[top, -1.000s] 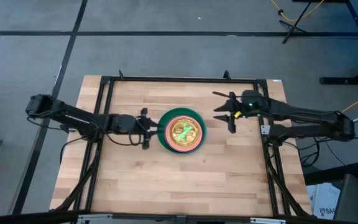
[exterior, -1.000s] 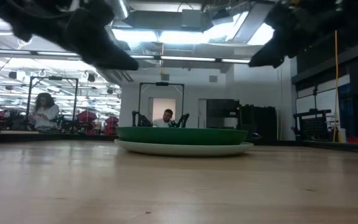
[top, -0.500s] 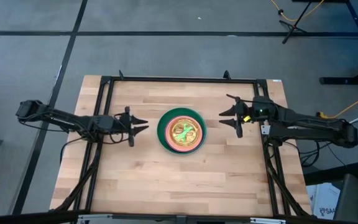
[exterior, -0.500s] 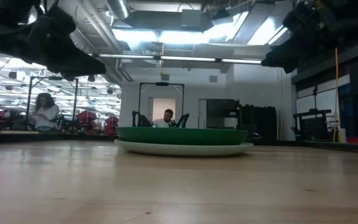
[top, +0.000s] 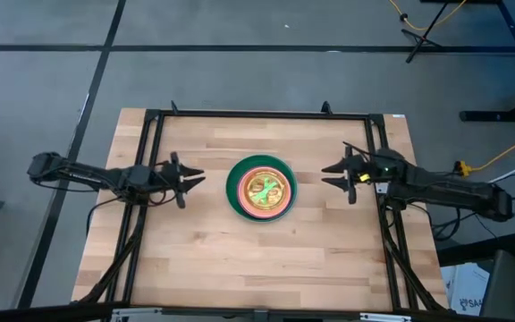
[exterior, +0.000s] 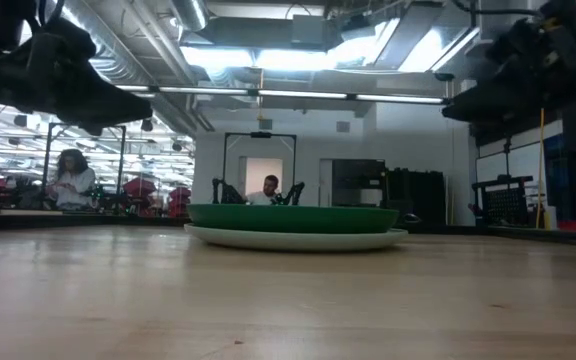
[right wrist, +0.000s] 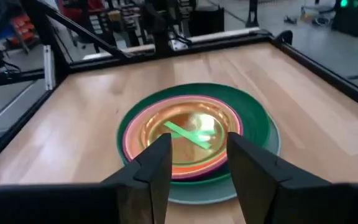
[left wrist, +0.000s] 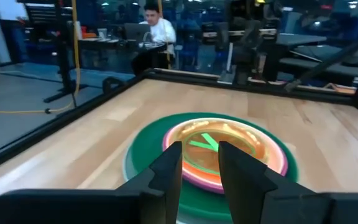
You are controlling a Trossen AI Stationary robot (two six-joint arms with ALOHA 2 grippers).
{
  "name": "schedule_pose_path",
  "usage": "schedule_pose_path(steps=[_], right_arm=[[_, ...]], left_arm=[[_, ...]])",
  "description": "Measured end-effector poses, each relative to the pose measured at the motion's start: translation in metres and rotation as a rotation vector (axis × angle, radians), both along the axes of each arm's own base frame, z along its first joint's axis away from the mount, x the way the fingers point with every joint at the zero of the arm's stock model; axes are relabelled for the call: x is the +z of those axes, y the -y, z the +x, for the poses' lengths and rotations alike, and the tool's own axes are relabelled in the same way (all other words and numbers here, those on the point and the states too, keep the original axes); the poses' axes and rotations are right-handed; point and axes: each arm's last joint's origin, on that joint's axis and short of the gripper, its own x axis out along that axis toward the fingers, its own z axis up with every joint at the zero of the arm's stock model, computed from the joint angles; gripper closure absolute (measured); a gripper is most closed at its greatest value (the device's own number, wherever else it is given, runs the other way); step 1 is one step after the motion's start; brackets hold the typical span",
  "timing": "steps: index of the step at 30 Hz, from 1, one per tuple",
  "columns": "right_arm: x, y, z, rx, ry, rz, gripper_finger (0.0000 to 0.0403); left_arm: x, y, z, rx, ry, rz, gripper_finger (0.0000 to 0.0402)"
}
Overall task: Stack plastic plates
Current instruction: Return to Home Position
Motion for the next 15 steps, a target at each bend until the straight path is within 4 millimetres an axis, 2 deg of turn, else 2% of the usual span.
schedule_pose_path(steps=[5,12,15], right_arm=[[-0.008,-0.004,-0.015,-0.020,0.090,-0.026,0.0256],[-0.026,-0.003,-0.029,-0.220,0.160,-0.063,0.0256],[-0.032,-0.003,-0.032,-0.234,0.187,-0.057,0.0256]], left_arm=[[0.001,-0.001,-0.005,0.027,0.009,-0.001,0.0304],[0.001,-0.001,-0.008,0.013,0.012,-0.025,0.0304],[0.000,0.000,-0.009,0.002,0.011,-0.050,0.0304]])
